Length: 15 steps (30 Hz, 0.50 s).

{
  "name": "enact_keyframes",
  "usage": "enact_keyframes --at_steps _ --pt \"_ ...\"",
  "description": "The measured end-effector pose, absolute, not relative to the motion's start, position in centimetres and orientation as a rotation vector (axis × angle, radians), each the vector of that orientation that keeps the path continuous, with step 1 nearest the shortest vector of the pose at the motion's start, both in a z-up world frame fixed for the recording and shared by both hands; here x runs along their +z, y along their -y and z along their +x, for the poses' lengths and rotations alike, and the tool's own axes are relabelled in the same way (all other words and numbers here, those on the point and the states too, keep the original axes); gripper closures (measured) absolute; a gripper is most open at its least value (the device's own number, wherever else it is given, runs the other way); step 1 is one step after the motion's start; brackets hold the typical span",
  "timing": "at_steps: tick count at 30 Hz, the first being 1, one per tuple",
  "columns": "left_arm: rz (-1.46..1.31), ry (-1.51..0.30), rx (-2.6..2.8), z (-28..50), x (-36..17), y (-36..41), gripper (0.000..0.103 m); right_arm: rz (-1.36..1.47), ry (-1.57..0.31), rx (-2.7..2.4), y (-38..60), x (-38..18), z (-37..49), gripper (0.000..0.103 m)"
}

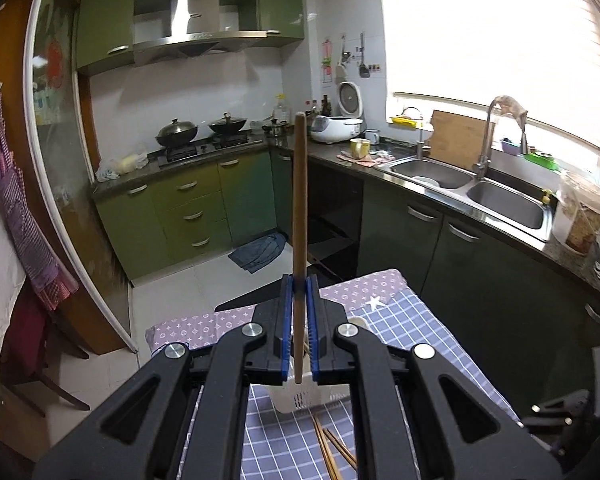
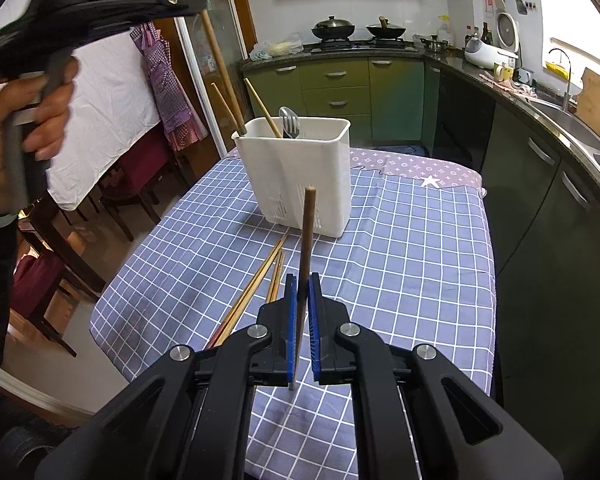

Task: Organize utensils
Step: 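Carry the chopstick into the white holder and open the left gripper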

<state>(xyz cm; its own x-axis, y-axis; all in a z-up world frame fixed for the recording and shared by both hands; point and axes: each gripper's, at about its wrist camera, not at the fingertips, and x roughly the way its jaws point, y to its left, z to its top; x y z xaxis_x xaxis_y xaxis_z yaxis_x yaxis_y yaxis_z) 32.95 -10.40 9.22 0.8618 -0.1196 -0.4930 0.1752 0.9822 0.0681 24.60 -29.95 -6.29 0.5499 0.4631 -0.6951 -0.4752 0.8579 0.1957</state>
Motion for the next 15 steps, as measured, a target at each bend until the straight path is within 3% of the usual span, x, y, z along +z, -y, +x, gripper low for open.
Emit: enact_keyframes --at_steps 15 --pt "0.120 -0.609 -0.149 35.5 3.8 9.3 0.096 -0.011 -0.807 0.556 29.6 -4.7 25.2 0.097"
